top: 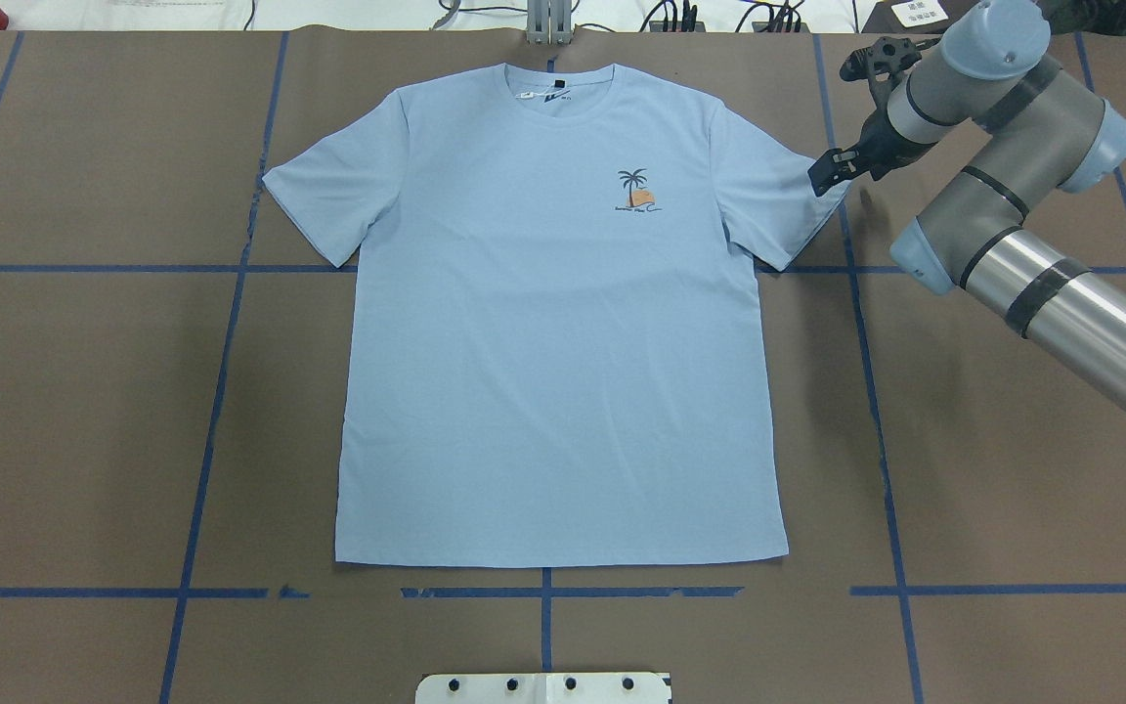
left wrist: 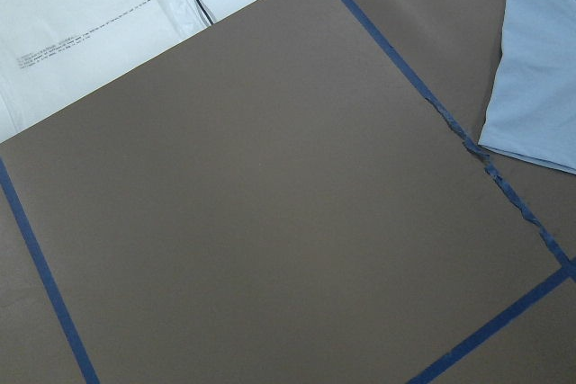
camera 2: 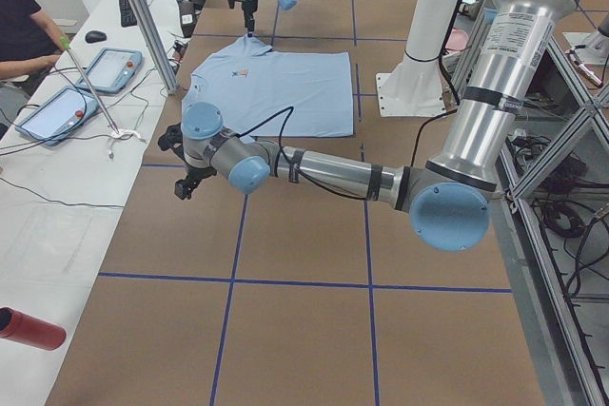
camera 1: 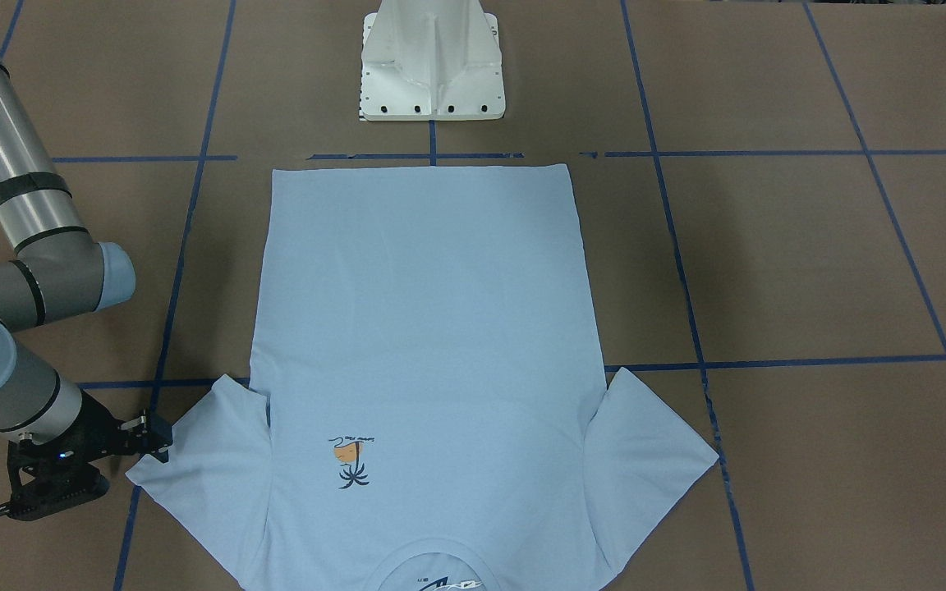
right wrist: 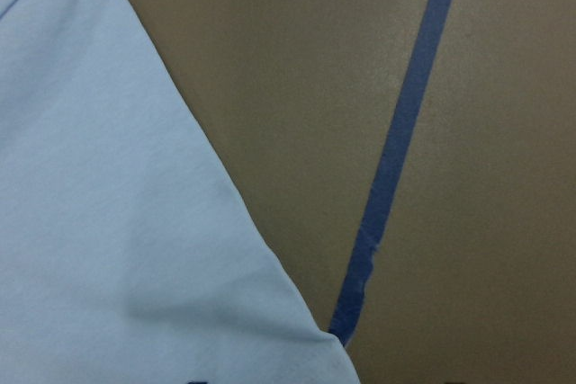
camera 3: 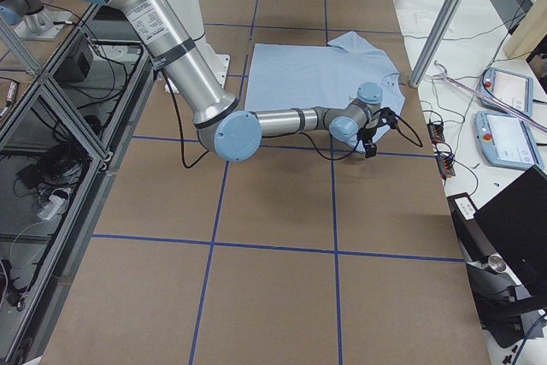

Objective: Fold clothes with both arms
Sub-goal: 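Move the right gripper over the shirt toward the sleeve nearest it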

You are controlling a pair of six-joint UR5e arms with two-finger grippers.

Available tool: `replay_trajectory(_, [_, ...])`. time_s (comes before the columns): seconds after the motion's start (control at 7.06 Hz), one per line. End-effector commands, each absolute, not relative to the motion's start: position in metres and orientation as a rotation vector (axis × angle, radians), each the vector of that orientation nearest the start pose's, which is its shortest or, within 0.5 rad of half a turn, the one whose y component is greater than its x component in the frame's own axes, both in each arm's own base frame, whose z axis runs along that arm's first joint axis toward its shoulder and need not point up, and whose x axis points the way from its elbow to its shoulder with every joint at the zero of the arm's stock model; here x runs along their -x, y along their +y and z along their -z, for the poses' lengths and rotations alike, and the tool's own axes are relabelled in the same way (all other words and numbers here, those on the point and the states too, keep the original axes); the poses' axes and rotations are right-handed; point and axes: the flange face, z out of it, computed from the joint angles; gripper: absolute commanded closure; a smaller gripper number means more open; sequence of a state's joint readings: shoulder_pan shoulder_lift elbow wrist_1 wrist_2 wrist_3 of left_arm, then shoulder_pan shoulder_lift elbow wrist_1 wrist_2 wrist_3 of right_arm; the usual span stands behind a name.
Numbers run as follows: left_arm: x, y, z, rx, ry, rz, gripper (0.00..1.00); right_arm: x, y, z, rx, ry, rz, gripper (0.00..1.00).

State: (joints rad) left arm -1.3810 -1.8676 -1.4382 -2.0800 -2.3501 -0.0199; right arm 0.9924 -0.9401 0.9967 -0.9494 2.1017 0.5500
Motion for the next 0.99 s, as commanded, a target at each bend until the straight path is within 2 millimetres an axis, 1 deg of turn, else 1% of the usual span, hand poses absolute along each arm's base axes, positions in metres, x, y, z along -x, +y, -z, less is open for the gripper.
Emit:
replay_trajectory(0.0, [-0.058,-0.635,-0.494,-0.565,0.816,-0.421,0.00,0.358,-0.694,-0.492,-0.275,-0.780,0.208,0.45])
replay_trajectory(0.14, [-0.058,-0.636,-0.493,-0.568,0.816,-0.422,0.00,0.358,-0.694,-0.493,-0.273,-0.779,0.208,0.70])
replay_trajectory(0.28, [-0.057,-0.636,-0.493,-0.567,0.815,-0.420,0.00,0.358,-0.694,-0.493,-0.272,-0.779,0.208,0.90])
replay_trajectory(0.43, [-0.057,-0.638,-0.489,-0.570,0.815,-0.421,0.00,0.357,-0.694,-0.492,-0.275,-0.780,0.206,1.00])
replay_trajectory(0.71, [-0.057,-0.638,-0.489,-0.568,0.816,-0.419,0.00,0.358,-0.699,-0.473,-0.288,-0.800,0.189,1.00])
replay_trajectory(0.85, [-0.057,-0.638,-0.489,-0.568,0.816,-0.419,0.00,0.358,-0.699,-0.456,-0.311,-0.818,0.197,1.00])
